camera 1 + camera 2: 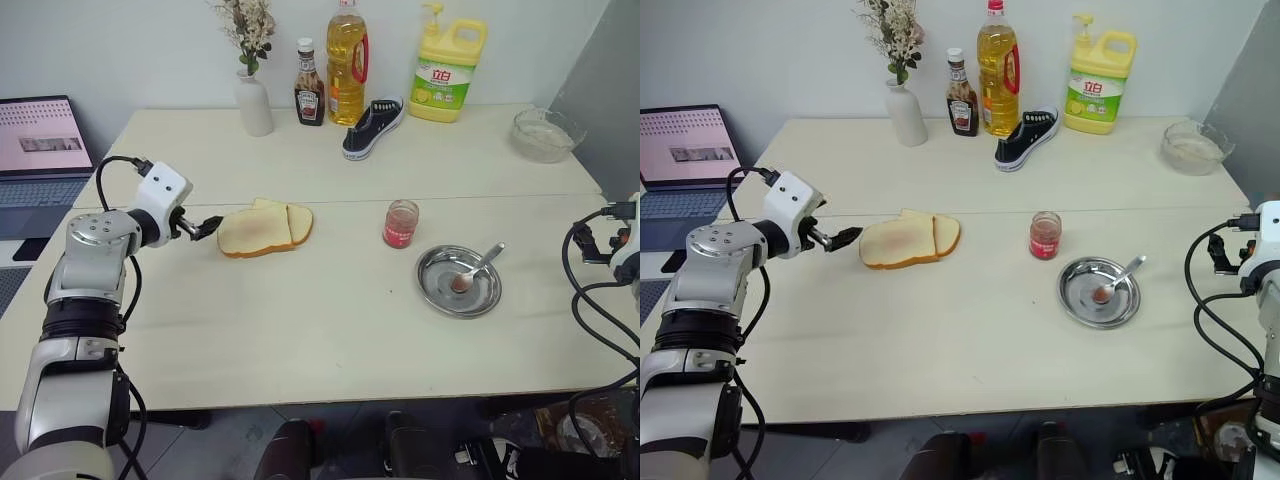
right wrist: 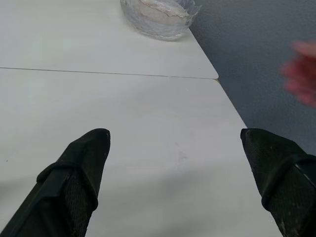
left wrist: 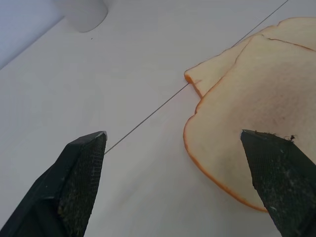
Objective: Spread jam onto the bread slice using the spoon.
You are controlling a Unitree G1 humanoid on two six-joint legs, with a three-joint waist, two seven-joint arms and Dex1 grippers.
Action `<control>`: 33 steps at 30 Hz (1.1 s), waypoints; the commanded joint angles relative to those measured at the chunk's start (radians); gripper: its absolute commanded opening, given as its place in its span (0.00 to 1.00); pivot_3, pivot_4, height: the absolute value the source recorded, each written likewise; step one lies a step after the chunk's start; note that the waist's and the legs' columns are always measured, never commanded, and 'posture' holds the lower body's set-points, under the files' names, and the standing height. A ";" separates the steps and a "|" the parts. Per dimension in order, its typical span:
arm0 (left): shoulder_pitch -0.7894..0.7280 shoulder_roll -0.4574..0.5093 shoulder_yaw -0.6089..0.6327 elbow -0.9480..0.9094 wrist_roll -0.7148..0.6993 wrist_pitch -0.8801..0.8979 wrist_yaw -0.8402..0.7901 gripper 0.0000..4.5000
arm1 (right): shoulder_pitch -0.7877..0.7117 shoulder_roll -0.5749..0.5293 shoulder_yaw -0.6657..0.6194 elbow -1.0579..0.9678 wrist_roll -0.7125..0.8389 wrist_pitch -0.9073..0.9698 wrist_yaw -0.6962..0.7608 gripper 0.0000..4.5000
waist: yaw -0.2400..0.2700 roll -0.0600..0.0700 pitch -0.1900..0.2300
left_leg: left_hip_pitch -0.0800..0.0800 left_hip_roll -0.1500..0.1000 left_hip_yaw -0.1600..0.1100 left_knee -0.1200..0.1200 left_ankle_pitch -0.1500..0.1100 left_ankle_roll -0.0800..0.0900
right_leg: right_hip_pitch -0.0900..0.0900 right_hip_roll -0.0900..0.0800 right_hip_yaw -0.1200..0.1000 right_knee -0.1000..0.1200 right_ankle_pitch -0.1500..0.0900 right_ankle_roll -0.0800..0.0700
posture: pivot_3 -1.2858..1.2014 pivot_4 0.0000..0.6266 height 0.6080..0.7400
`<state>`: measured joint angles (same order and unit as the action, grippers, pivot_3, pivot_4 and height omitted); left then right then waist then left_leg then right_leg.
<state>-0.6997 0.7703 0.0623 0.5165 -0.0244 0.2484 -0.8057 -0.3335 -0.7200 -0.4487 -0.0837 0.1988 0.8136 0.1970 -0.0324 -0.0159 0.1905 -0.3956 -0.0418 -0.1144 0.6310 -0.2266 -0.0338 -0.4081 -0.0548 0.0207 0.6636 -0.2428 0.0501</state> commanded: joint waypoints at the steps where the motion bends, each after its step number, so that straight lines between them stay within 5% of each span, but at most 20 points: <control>1: 0.001 0.031 0.030 -0.049 -0.026 0.008 -0.017 1.00 | -0.016 -0.020 -0.017 -0.033 -0.005 -0.014 0.004 1.00 | 0.000 0.000 0.000 | 0.000 0.000 0.000 0.000 0.000 0.000 | 0.000 0.000 0.000 0.000 0.000 0.000 | 0.52 0.24 1.00; 18: 0.058 0.068 0.055 -0.167 -0.092 0.109 -0.068 1.00 | -0.069 -0.056 0.059 -0.050 0.027 -0.030 0.110 1.00 | -0.003 0.000 0.000 | 0.000 0.000 0.000 0.000 0.000 0.000 | 0.000 0.000 0.000 0.000 0.000 0.000 | 0.52 0.24 1.00; 25: 0.185 0.109 0.032 -0.531 -0.278 0.296 -0.266 1.00 | -0.055 -0.106 0.141 -0.365 0.366 0.136 0.456 1.00 | -0.006 0.000 0.000 | -0.001 0.003 -0.001 0.000 0.000 0.000 | 0.000 0.000 0.000 -0.001 0.000 0.000 | 0.52 0.24 1.00; 33: 0.224 0.149 -0.008 -0.753 -0.377 0.438 -0.311 1.00 | -0.075 -0.091 0.204 -0.510 0.543 0.270 0.453 1.00 | 0.002 -0.001 0.000 | -0.001 0.003 -0.003 0.001 0.000 0.000 | 0.001 0.000 -0.002 -0.002 -0.002 0.003 | 0.52 0.24 1.00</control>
<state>-0.4761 0.9184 0.0544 -0.2063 -0.3889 0.6741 -1.1302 -0.4041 -0.8105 -0.2399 -0.5680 0.7266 1.0764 0.6655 -0.0305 -0.0165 0.1904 -0.3964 -0.0388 -0.1175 0.6317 -0.2266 -0.0336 -0.4066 -0.0548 0.0184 0.6610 -0.2457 0.0541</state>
